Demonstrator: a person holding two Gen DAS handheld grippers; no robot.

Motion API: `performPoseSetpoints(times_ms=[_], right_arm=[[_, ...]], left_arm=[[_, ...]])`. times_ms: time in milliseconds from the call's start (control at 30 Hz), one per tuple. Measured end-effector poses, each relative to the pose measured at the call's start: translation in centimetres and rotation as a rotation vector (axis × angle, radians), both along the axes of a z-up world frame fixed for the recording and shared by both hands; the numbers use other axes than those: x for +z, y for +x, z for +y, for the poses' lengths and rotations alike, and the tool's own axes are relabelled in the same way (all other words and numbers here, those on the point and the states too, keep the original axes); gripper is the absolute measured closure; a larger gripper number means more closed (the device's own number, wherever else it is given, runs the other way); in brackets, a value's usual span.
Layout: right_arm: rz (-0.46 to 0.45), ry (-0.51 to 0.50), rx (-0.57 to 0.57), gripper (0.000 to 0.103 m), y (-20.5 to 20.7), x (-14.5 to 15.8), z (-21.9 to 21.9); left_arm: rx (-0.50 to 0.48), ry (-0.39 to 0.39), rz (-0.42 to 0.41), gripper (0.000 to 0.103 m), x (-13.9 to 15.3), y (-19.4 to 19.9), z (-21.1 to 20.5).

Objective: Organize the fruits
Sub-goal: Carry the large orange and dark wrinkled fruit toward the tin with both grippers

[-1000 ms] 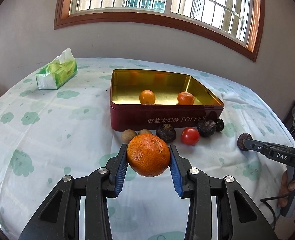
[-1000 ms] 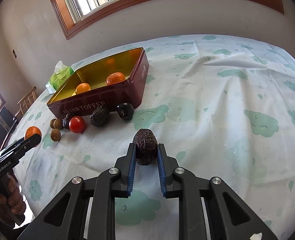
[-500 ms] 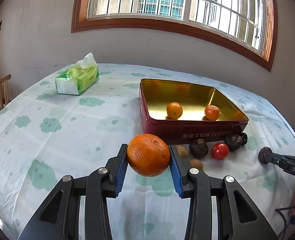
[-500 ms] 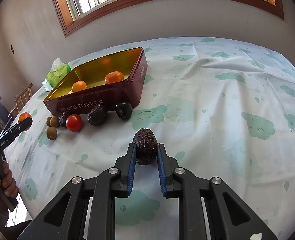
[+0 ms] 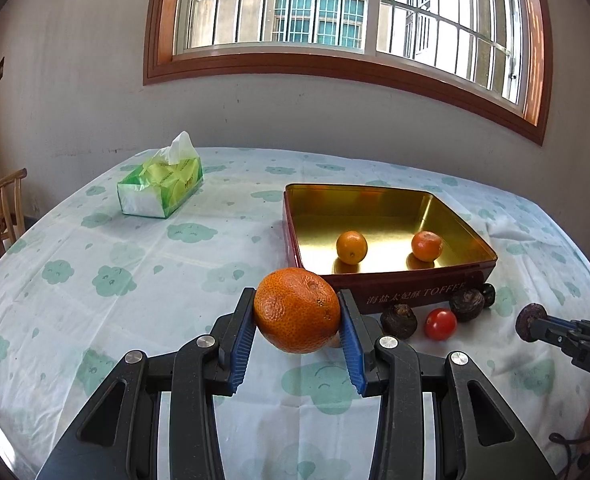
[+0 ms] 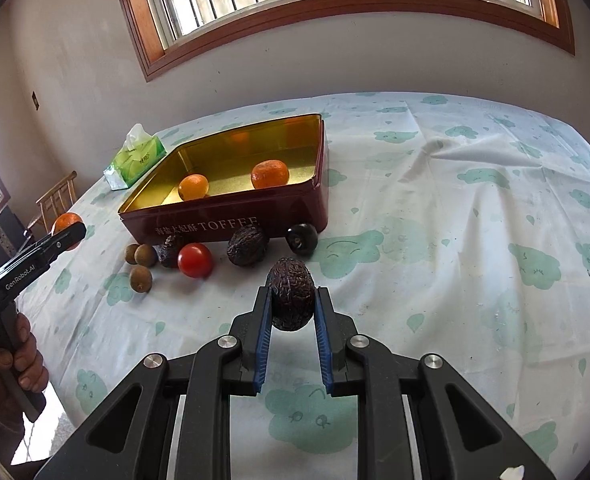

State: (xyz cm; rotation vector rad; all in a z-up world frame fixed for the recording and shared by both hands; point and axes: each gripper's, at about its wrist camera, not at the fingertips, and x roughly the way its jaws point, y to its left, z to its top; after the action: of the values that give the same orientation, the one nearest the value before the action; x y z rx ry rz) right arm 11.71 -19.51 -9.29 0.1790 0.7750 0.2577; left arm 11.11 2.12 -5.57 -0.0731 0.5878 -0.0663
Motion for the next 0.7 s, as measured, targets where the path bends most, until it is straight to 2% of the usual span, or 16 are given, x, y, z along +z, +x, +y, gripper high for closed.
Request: performPoseSetpoints(times_ms=[267, 700], right_arm=[[0.017, 0.056, 0.021, 0.085, -1.4, 0.1, 0.6], [-0.050, 0.084, 0.037, 0.085, -1.9, 3.8, 1.3]], left_arm=[[-0.018, 0.014, -0.008, 0.062, 0.7, -0.1, -0.9], [-0.039, 0.022, -0.040, 0.062, 2.7, 0.2, -1.7]])
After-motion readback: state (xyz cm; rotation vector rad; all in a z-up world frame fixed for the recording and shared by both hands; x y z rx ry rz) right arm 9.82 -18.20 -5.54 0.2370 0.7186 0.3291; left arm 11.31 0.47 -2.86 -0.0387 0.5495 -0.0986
